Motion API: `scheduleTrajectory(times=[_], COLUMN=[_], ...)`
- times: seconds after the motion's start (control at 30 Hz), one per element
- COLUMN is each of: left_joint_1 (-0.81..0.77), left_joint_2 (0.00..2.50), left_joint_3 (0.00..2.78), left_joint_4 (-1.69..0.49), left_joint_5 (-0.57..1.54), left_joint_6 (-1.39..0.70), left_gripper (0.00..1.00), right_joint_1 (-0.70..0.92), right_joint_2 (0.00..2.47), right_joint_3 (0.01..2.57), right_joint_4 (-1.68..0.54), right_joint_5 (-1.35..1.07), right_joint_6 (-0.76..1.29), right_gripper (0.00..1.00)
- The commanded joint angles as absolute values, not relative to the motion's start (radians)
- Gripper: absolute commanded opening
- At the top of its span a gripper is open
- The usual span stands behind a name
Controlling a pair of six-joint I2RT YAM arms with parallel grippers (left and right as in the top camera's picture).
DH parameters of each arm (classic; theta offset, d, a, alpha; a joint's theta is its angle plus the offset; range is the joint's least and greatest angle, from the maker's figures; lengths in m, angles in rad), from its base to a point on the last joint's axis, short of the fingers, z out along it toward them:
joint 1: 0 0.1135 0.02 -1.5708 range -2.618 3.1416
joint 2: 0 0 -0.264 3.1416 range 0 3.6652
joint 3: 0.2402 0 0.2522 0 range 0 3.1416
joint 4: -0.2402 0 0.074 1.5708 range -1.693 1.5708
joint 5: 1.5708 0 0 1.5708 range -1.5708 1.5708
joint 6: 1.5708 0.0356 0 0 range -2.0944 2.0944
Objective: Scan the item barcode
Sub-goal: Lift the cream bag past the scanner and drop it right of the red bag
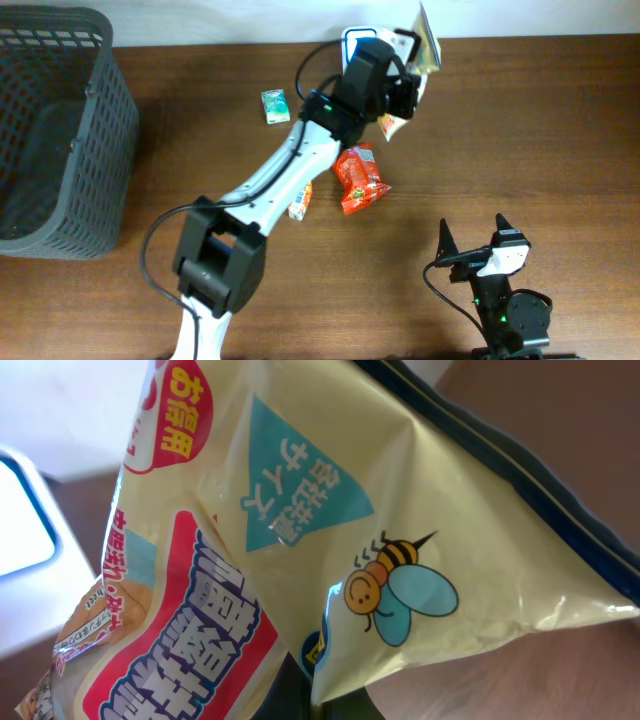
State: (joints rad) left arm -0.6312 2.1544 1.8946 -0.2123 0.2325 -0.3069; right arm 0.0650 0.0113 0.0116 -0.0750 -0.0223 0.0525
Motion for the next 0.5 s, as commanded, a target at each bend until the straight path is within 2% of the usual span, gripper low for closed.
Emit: scheduleTrajectory(times=[0.0,0.27,0.4,0.47], left_joint_1=[-0.669,-0.731,-0.743,-0.744], left_joint_2=[2.223,2.295,2.295,2.295], left_joint_3=[1.908,1.908,1.908,1.908], left_joint_4=[-0.201,-0.188,-0.187,-0.187], left_joint_5=[0.248,0.248,0.252,0.278], left_joint_6=[-0.361,-0.363,-0.363,-0.363], left_gripper=[0.00,0.02,0.11,0.26], right_joint_1=[0.059,0.059,0.059,0.059], right_joint_2=[0.006,0.006,0.006,0.006], right_joint_3=[0.006,0.006,0.006,0.006], right_joint_4=[-0.080,-0.080,-0.080,-0.080], right_joint_5=[-0.010,-0.010,-0.010,-0.010], right_joint_6=[0.056,0.056,0.056,0.056], right_gripper=[0.99,0.98,0.98,0.98])
